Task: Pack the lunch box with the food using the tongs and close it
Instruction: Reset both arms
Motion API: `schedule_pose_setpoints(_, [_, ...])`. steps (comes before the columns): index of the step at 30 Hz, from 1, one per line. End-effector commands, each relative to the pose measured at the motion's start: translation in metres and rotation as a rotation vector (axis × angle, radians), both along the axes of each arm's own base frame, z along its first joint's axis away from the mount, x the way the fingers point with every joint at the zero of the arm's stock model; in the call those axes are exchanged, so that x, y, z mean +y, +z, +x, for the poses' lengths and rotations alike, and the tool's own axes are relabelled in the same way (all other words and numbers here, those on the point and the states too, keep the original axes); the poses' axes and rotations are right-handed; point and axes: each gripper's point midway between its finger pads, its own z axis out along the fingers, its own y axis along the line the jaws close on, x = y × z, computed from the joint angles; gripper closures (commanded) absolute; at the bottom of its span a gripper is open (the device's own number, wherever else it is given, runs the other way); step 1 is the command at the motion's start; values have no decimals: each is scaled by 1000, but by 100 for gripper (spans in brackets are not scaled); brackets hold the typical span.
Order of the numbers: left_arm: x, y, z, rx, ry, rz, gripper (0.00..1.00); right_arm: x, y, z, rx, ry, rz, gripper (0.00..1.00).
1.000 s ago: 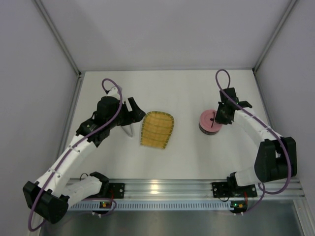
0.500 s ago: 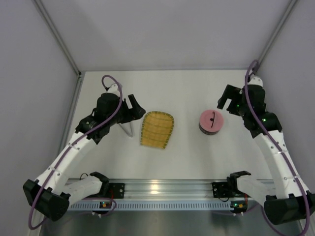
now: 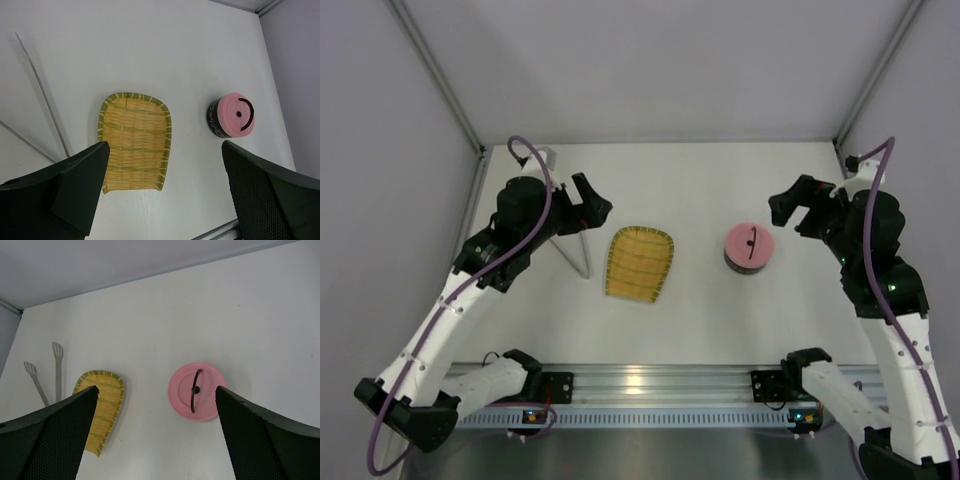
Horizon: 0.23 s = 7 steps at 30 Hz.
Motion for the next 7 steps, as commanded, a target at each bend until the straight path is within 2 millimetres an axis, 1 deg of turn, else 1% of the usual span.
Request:
schedule_pose_setpoints(1, [7,21,-5,-52,11,10,1,7,33,-5,-104,59,10,0])
schedule_pose_setpoints(3, [5,23,-5,-60,6,5,1,10,36,-8,-123,78,14,0])
schedule_pose_setpoints(7, [2,28,-3,-75,-5,9,1,12,31,-4,-116,88,9,0])
